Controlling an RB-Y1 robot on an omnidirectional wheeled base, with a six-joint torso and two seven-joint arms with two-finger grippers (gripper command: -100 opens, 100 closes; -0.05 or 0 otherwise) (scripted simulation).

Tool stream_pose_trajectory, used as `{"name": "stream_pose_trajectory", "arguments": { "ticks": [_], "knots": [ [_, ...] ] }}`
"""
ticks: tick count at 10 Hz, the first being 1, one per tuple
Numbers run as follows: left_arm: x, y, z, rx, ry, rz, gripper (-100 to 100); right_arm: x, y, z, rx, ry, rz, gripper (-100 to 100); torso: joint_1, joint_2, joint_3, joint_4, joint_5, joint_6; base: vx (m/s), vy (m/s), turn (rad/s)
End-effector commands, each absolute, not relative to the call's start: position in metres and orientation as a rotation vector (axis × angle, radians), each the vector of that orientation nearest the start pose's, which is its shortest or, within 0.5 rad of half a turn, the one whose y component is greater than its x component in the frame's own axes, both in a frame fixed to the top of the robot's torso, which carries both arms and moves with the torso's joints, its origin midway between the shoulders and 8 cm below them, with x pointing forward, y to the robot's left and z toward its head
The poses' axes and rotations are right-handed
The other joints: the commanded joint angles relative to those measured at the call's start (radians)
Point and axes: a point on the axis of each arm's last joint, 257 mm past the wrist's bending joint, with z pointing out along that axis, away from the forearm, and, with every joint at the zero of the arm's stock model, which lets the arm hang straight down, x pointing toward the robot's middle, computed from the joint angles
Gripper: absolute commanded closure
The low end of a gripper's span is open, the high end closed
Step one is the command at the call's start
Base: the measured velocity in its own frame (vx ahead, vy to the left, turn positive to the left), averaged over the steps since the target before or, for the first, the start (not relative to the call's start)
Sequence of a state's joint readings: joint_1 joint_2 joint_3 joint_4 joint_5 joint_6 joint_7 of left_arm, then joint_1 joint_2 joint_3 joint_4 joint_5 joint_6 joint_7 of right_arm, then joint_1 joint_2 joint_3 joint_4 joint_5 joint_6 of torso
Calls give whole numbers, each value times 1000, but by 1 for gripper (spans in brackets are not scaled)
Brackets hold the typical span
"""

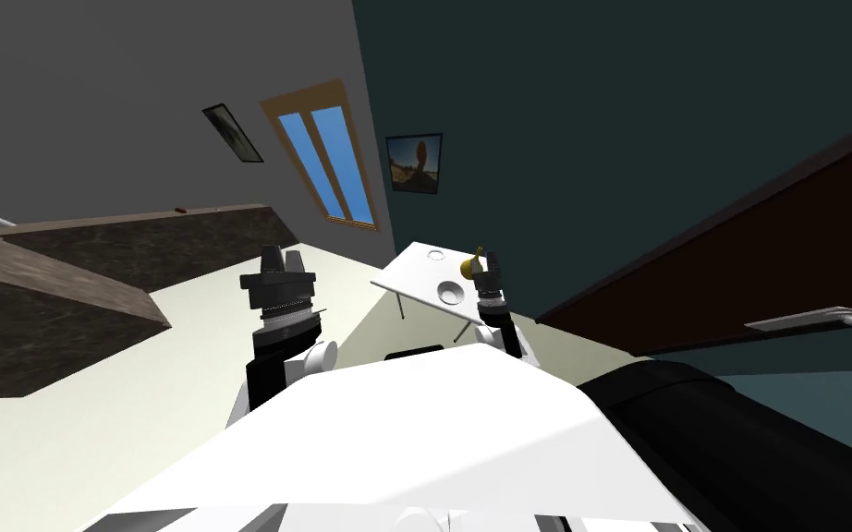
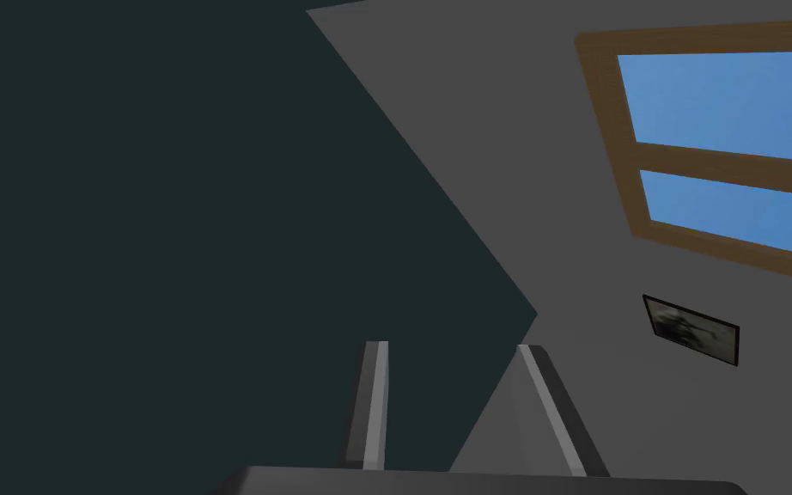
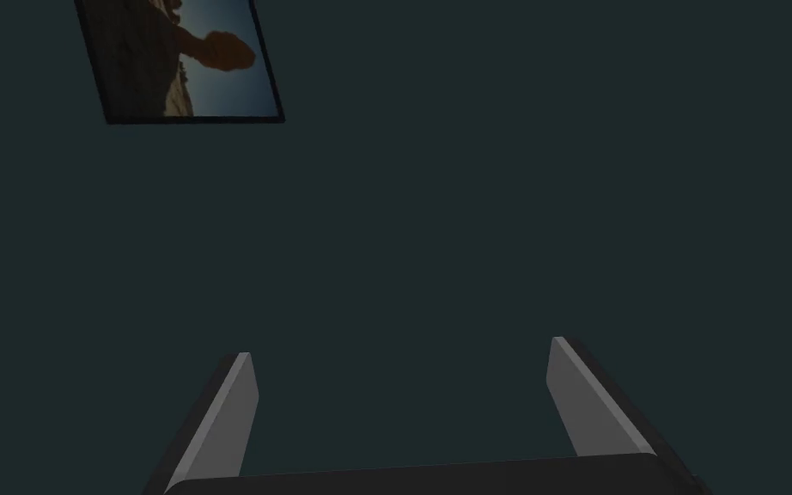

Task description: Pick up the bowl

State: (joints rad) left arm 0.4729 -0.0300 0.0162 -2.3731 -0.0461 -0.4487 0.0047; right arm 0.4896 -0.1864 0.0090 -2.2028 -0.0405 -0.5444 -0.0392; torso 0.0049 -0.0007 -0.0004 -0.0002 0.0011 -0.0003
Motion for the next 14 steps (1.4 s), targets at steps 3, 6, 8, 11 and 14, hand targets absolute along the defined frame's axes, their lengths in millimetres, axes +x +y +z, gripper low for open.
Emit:
{"name": "stream_pose_trajectory", "arguments": {
  "ticks": [3, 6, 8, 11, 14],
  "knots": [
    [333, 277, 64, -598, 564, -1281, 0, 359, -273, -29, 494, 904, 1236, -100, 1, 1, 0, 0, 0, 0, 5, 97, 129],
    [333, 277, 64, -598, 564, -1281, 0, 364, -286, -59, 414, 1035, 1103, -100, -1, 1, 0, 0, 0, 0, 5, 72, 152],
    [333, 277, 64, -598, 564, -1281, 0, 365, -304, -88, 324, 1154, 959, -100, 0, 1, 1, 0, 0, 0, -11, 103, 231],
    [333, 277, 64, -598, 564, -1281, 0, 366, -320, -114, 274, 1246, 865, -100, -1, 3, 2, 1, 0, 0, -11, 66, 119],
    [333, 277, 64, -598, 564, -1281, 0, 362, -347, -147, 160, 1373, 699, -100, -2, 2, 1, 1, 0, 1, -12, 64, 154]
  ]
}}
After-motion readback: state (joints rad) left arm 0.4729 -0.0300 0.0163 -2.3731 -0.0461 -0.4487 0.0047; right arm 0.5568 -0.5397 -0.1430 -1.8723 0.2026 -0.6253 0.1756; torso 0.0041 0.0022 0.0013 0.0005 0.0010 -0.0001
